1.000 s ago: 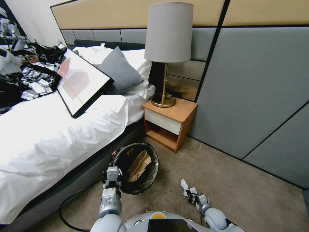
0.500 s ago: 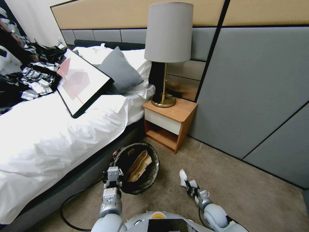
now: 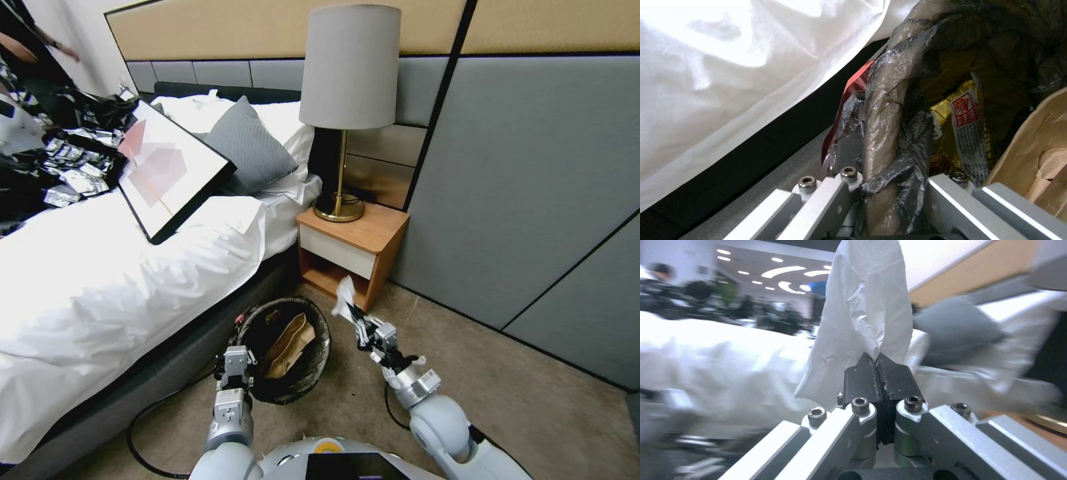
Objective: Pick up the trash bin, then pick up the garbage from the floor and place it into the trash bin.
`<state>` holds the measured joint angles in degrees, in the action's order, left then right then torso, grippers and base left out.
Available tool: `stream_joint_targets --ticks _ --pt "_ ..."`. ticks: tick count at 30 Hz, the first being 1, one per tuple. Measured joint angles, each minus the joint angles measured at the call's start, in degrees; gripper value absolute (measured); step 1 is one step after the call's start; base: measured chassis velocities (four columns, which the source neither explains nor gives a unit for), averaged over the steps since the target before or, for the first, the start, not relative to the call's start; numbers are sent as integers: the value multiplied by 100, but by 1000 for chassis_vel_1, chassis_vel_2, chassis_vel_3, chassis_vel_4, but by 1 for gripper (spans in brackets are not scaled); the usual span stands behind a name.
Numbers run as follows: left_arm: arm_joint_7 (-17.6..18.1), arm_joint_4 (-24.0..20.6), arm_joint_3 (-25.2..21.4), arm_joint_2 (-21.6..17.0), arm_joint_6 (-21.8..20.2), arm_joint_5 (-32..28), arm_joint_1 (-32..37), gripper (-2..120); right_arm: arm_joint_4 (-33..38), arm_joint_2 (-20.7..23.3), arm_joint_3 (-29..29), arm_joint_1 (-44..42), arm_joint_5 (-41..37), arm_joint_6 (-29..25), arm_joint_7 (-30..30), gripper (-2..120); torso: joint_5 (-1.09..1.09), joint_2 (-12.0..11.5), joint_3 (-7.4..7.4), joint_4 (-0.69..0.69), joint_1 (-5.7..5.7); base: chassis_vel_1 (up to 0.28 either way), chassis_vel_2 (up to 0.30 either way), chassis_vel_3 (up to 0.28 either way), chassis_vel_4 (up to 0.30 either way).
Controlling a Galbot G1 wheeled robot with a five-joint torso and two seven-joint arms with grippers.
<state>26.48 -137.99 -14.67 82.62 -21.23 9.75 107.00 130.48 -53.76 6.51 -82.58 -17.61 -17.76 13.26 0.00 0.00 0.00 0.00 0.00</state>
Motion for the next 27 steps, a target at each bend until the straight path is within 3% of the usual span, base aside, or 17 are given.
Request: stream_joint_targets --ticks 14,27 --pt "-10 2 46 58 5 88 31 1 -481 -84 -827 116 322 79 23 0 0 0 0 0 0 0 0 0 0" --pt "-13 -11 83 51 13 105 42 1 -972 -174 -915 135 402 81 -120 0 0 0 0 0 0 0 0 0 0"
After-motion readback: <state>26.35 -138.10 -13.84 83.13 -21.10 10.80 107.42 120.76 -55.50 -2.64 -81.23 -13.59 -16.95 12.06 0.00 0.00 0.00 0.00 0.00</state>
